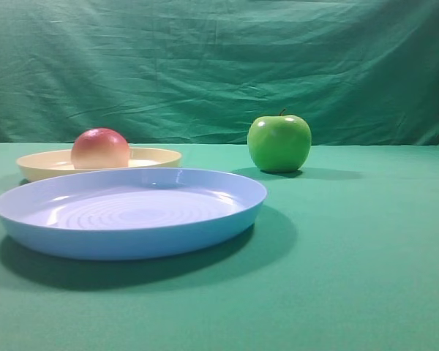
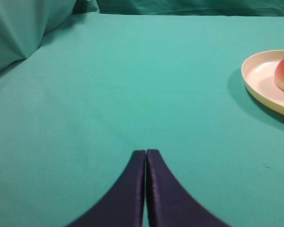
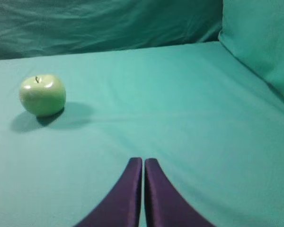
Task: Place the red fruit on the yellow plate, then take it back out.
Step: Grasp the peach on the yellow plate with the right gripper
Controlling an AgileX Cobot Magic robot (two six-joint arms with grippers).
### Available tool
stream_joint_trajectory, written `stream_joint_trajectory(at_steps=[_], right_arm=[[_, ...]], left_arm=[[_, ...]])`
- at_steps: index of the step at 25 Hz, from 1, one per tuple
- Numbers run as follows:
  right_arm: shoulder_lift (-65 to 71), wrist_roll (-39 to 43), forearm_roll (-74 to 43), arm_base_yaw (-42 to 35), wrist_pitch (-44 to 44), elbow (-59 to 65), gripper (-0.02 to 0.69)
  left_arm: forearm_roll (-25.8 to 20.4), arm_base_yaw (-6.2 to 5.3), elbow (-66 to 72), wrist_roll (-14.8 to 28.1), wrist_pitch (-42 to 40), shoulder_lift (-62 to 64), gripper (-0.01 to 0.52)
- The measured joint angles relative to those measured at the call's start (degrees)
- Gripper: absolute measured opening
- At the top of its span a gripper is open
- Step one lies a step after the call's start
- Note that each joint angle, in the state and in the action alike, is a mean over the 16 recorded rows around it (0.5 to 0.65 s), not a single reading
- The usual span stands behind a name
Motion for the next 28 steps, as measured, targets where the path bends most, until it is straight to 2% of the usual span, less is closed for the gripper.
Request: stream_joint_trajectory(at_steps=[19, 28], right_arm=[[0.0, 1.2, 0.6, 0.0, -4.4, 3.2, 0.0], [5.9, 1.8, 1.6, 0.7, -6.7, -4.4, 0.0]], left_arm=[[0.0, 0.0, 0.0, 0.0, 0.0, 0.0, 0.0], [0.0, 0.0, 0.0, 0.0, 0.0, 0.0, 0.0]])
